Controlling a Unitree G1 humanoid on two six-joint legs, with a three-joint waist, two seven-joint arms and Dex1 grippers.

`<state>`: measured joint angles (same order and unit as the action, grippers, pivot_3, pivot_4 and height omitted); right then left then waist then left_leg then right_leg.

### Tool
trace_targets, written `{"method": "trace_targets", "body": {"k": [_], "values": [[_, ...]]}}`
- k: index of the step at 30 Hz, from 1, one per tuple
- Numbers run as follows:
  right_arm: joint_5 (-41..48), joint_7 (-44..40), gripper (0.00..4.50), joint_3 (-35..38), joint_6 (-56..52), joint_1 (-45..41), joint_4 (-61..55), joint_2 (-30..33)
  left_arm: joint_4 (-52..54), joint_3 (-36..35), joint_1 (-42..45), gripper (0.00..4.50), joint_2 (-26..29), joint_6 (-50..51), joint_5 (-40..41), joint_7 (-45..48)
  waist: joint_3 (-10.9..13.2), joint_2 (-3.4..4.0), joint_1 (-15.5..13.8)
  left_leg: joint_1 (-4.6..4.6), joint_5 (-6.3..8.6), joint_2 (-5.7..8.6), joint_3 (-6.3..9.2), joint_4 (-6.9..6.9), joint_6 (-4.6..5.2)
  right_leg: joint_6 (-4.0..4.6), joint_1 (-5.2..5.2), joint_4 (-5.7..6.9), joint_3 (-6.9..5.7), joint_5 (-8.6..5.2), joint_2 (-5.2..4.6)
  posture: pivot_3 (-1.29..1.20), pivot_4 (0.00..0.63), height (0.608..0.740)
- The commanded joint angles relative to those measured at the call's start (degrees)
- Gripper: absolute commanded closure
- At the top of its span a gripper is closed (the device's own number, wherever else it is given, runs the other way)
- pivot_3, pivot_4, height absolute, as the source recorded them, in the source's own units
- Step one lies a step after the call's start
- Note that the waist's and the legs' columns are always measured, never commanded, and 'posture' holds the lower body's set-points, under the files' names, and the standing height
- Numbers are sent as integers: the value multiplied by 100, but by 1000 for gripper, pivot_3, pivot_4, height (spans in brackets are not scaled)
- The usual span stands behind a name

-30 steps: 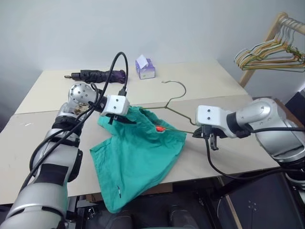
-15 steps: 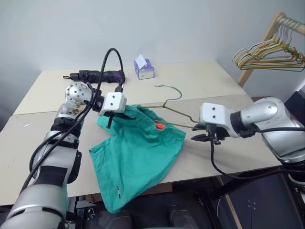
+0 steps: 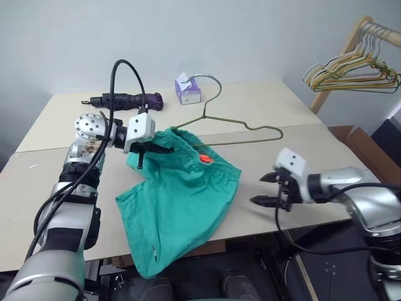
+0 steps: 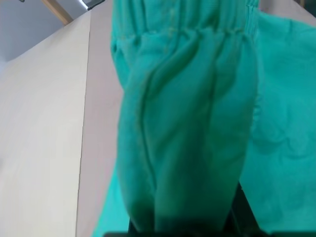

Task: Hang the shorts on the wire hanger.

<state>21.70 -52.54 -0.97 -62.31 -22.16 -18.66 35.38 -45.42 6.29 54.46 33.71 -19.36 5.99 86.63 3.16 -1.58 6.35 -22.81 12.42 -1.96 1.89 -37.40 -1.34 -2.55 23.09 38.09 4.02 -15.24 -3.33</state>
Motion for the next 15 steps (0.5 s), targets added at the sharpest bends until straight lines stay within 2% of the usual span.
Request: {"method": "trace_targets", "body": {"k": [1, 4, 7, 9, 14, 15], "values": [[471, 637, 21, 535, -921, -273, 187, -646, 271, -124, 22, 4500, 24, 92, 142, -97, 0, 1, 4, 0, 0, 2, 1, 0, 0, 0, 0, 0, -1, 0, -1, -82, 0, 740], [609, 1101, 21, 671, -1253, -397, 284, -1200, 335, -128, -8, 4500, 34, 142, 151, -114, -1, 1, -7, -5, 0, 3, 6, -3, 0, 1, 2, 1, -6, 0, -3, -78, 0, 740], [547, 1526, 576, 639, -1308, -449, 342, -1525, 364, -127, -25, 4500, 37, 165, 151, -134, -1, 2, -7, -5, 0, 3, 9, -3, 0, 1, 2, 2, -8, 1, -3, -74, 0, 740], [624, 1683, 1191, 852, -1313, -472, 385, -1669, 404, -124, -54, 4500, 42, 191, 156, -133, -2, 2, -4, -4, 0, 3, 9, -3, 0, 1, 1, 2, -8, 0, -3, -70, 0, 740], [828, 1927, 3055, 1207, -1279, -472, 400, -1836, 367, -70, -114, 4500, 13, 177, 76, -190, -2, 2, 2, -5, 0, 3, 9, -3, 0, 1, 1, 2, -8, 1, -3, -64, 0, 740], [871, 1968, 3281, 1258, -1261, -458, 377, -1852, 353, -61, -131, 4500, 15, 178, 63, -193, -2, 2, 7, -5, 0, 3, 10, -3, 0, 1, 1, 2, -8, 1, -3, -67, 1, 740]]}}
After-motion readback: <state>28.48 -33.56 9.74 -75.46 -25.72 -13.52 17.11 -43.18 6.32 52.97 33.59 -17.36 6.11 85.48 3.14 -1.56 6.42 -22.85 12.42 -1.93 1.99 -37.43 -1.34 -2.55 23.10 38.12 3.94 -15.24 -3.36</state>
